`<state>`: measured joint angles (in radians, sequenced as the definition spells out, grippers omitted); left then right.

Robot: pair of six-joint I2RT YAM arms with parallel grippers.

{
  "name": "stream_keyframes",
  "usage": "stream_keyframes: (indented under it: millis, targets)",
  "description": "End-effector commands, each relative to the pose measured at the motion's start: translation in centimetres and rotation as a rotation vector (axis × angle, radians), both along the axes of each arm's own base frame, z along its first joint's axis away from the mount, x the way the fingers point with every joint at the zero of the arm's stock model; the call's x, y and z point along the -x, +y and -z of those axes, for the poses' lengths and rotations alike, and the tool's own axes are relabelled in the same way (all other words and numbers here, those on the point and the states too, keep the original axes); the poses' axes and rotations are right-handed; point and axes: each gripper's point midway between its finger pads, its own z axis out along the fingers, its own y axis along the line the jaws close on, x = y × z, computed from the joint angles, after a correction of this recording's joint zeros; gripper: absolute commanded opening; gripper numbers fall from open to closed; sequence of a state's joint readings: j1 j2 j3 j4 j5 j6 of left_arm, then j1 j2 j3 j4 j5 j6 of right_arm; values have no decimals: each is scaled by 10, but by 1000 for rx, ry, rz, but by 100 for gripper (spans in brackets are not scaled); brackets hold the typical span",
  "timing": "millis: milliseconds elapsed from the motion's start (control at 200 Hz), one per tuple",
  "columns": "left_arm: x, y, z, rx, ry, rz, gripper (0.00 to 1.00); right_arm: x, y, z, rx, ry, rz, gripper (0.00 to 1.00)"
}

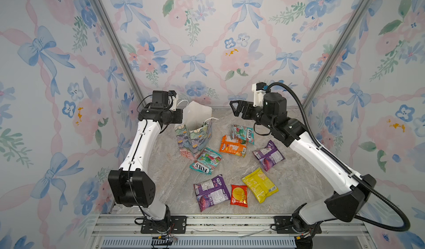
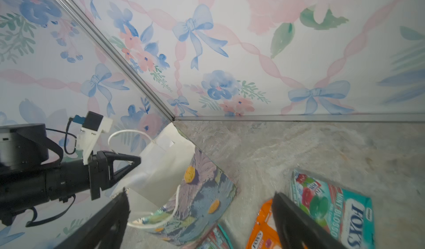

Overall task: Place the snacks into the paper bag
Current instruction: 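Withdraw the right gripper from the bag toward the teal Mint Blossom packet, then lower the right gripper onto the teal Mint Blossom packet and close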

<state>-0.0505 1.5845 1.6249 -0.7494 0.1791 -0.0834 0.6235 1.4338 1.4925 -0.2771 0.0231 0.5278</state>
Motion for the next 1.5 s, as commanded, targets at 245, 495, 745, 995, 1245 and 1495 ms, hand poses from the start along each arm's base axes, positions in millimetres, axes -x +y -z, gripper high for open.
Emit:
stream_keyframes:
  millis: [245,495,745,995,1245,1495]
  targets:
    - [6,9,15,-17,48,-28,0,88,-5,191,63,476,26,99]
    - [6,9,16,-15,51,-26,0,111,40,241,64,602,-76,97]
    - [6,9,17,-16,51,-27,0,110,71,263,39,644,-128,97]
    - [6,10,17,-18,52,-28,0,109,94,294,-7,736,-144,90]
    - [6,10,16,-14,49,-28,0,106,115,312,-53,777,-159,78]
    - [5,10,17,-10,54,-25,0,97,129,321,-104,789,-161,73]
